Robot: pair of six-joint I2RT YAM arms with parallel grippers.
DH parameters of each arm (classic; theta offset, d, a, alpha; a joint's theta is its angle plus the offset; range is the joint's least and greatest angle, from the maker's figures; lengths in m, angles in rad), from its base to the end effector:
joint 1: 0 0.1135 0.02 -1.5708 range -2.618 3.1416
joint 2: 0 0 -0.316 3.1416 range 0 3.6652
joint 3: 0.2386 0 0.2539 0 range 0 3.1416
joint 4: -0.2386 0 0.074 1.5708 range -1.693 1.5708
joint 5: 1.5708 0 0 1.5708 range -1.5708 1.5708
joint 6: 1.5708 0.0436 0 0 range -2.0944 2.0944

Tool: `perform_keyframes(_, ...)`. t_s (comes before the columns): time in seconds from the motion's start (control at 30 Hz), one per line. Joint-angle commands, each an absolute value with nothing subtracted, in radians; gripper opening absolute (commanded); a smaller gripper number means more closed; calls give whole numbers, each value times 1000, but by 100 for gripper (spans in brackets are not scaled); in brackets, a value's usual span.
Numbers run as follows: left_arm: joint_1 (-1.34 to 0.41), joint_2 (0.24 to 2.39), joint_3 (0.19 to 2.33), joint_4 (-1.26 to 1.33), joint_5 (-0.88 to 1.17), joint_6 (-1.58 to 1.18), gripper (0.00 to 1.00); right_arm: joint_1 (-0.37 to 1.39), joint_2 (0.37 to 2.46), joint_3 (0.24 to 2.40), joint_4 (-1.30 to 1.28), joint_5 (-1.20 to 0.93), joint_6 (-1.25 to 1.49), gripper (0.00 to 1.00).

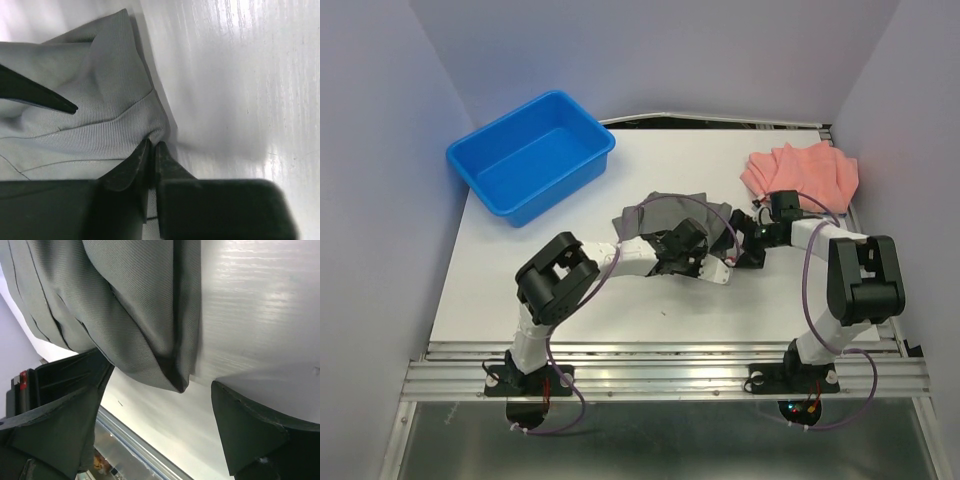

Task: Fold and stack the skirts
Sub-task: Neatly place the folded skirt to the corner

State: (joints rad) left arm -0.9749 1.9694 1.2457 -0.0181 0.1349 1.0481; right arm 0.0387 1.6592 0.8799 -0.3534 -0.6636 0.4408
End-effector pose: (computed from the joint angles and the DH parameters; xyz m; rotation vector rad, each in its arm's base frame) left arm 0.2498 -0.3788 0.2071 1.9912 1.1655 -0.1186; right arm 0.3103 0.0389 0.1995 0.3351 2.6775 1.0427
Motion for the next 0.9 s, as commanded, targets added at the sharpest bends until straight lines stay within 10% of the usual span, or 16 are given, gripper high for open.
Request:
perform_keyframes(0.0,-931,1947,1316,-86,213,944,1,32,1687,839,-263,-653,371,100)
perform_keyframes(0.87,-816,1940,1494,-262,429,910,0,32,1876,817,359,-824,732,100)
